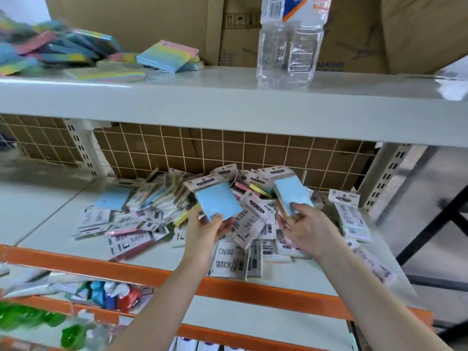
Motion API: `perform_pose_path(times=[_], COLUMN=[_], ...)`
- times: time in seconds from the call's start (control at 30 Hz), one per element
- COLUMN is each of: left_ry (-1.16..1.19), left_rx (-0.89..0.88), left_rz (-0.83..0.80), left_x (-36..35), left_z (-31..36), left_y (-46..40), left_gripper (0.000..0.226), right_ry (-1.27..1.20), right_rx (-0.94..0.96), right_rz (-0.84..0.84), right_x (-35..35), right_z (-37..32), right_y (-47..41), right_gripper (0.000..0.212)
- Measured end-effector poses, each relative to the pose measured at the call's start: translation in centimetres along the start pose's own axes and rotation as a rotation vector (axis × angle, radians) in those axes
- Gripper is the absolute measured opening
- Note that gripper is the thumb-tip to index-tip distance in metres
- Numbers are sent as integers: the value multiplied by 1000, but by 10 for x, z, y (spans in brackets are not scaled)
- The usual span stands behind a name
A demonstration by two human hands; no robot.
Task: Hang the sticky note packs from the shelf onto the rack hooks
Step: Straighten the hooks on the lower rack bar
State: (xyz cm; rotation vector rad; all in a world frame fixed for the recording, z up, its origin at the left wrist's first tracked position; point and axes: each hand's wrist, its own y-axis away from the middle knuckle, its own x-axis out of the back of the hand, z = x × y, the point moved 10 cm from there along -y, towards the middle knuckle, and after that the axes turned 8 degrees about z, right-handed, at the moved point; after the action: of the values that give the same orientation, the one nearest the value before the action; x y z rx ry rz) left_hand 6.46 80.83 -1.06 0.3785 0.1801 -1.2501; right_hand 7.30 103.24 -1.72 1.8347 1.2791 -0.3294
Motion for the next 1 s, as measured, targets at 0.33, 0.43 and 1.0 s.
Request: perform_pose_path(times=[0.33, 0.43, 1.0], left_ry=[-174, -271, -157], left_rx=[140, 136, 144], left_rz=[-271, -312, -386], left_x=[-52, -69, -179], left_z=[-40, -49, -78], left_y=[22, 32, 158], left_gripper=[45, 38, 9], right_ry=[56, 114, -21], right_rx=[20, 23, 210], right_rz=[23, -10, 101], right_x=[21, 27, 158], right_z=[23, 15, -71], right_y=[17, 26, 117], right_gripper=[16, 25, 35])
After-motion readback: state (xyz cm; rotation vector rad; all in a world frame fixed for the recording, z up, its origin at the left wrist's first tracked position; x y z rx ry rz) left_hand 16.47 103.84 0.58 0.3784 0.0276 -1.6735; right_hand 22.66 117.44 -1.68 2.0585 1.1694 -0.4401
